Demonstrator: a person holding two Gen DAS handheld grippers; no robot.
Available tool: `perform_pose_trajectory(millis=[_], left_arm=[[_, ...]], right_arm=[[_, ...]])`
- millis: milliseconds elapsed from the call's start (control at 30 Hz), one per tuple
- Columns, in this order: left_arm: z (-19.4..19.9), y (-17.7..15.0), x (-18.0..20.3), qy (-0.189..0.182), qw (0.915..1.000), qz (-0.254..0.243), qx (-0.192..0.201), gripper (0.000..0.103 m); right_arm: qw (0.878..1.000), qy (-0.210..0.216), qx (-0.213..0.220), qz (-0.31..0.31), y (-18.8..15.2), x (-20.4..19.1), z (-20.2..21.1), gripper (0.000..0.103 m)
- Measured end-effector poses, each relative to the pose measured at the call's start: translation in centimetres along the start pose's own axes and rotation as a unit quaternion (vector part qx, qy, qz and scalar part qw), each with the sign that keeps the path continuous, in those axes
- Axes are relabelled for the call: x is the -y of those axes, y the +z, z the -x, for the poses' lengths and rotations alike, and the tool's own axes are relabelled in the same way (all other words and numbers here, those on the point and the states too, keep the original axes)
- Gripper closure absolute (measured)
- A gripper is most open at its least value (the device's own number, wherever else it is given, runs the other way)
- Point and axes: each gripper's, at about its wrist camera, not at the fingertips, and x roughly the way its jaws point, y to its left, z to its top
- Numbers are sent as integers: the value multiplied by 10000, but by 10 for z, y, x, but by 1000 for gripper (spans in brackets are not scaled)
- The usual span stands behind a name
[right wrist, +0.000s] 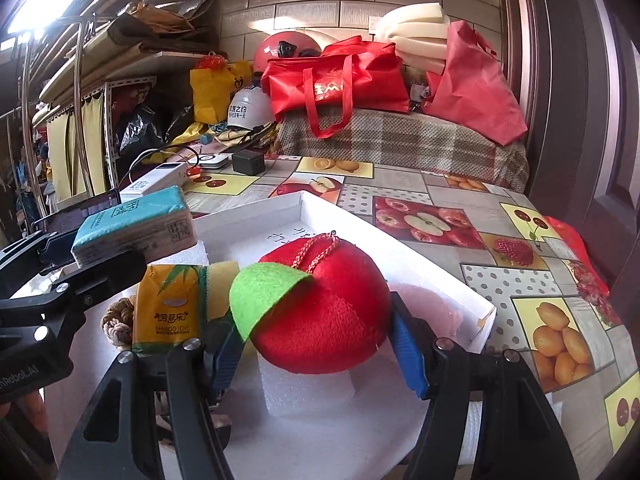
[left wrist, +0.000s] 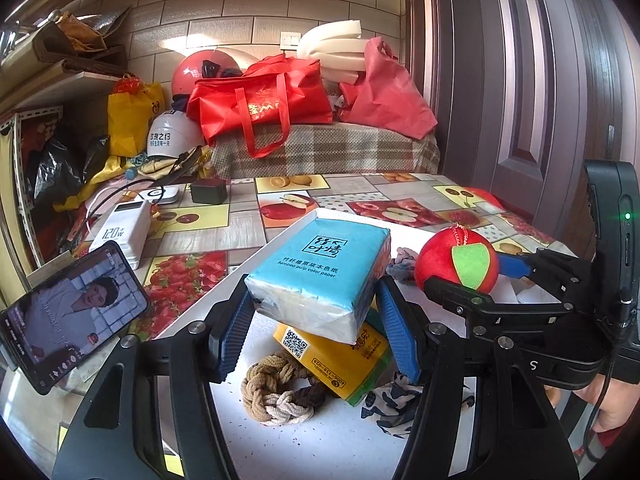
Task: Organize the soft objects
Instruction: 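Lower both items into the box and open both grippers, then lift both grippers out of the box back toward the pile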
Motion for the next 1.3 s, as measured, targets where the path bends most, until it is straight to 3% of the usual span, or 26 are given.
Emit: perform_pose_trajectory(millis=[100,133,233,900,1300], left_arm=[[4,-1,0,134,9999,-6,107,7],[7,-1,1,175,9997,-6,168,1],[10,-2,1,185,9995,-38,264,1],[15,-2,-2,252,9989,-30,387,1],[29,-1,-6,539,9961,62,693,0]], right_arm=[[9999,-54,83,-43,0,1,3,16],[9999,-97,119,-31,-1,1,5,12],[9996,-204,189,38,-1,-2,7,0],[9992,-243,301,-40,0,4,10,0],[9968,-353,691,-191,-4,9,24,0]])
